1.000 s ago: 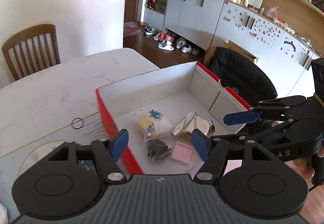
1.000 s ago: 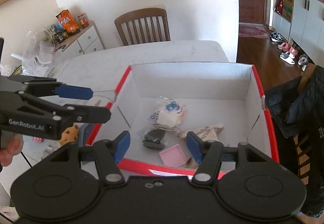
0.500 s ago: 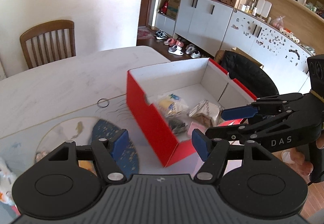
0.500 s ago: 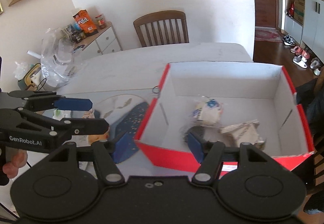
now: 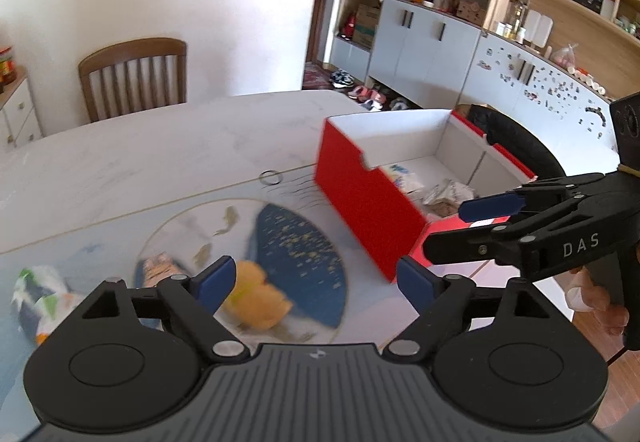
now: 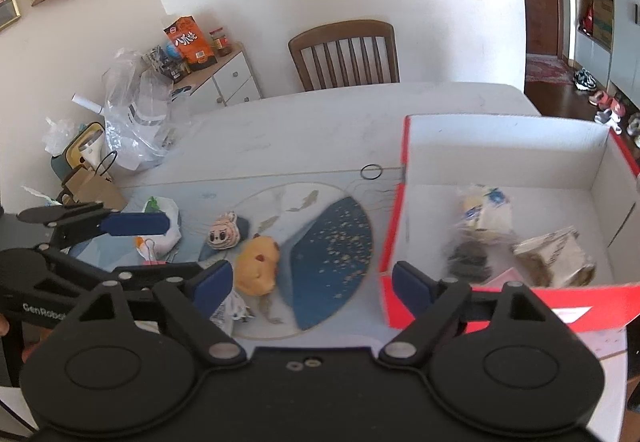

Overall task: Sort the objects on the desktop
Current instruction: 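Withdraw both tools from the box back over the table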

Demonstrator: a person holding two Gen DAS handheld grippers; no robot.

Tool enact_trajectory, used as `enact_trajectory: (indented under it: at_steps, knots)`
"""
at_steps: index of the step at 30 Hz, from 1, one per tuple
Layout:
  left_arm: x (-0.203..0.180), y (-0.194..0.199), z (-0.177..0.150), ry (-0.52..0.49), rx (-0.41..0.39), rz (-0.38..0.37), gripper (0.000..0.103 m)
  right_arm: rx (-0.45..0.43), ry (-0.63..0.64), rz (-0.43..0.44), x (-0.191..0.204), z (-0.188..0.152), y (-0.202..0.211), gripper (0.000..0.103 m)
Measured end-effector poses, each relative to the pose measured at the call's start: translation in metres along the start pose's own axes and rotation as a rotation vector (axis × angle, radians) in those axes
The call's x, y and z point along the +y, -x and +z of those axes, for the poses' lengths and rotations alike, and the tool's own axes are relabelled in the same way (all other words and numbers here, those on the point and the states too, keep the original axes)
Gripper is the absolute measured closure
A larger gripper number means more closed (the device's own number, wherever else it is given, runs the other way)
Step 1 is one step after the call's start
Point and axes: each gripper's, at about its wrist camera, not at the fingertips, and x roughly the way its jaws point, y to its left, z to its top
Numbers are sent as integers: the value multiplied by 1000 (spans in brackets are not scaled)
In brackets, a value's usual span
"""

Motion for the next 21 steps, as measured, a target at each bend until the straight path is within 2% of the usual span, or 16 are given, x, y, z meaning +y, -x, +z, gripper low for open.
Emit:
enact_trajectory:
  at_steps: [3,11,21]
  knots:
    - [18,7,-9,26,-4,10,0,1,-7,-7,12,-3,-6,13]
    - [60,19,-37,55,-1,54,0,11,-2,-49,45,-7,-28,12]
    - [112,14,-68,119,43,130,0,20,29,-94,77,-1,-69,12]
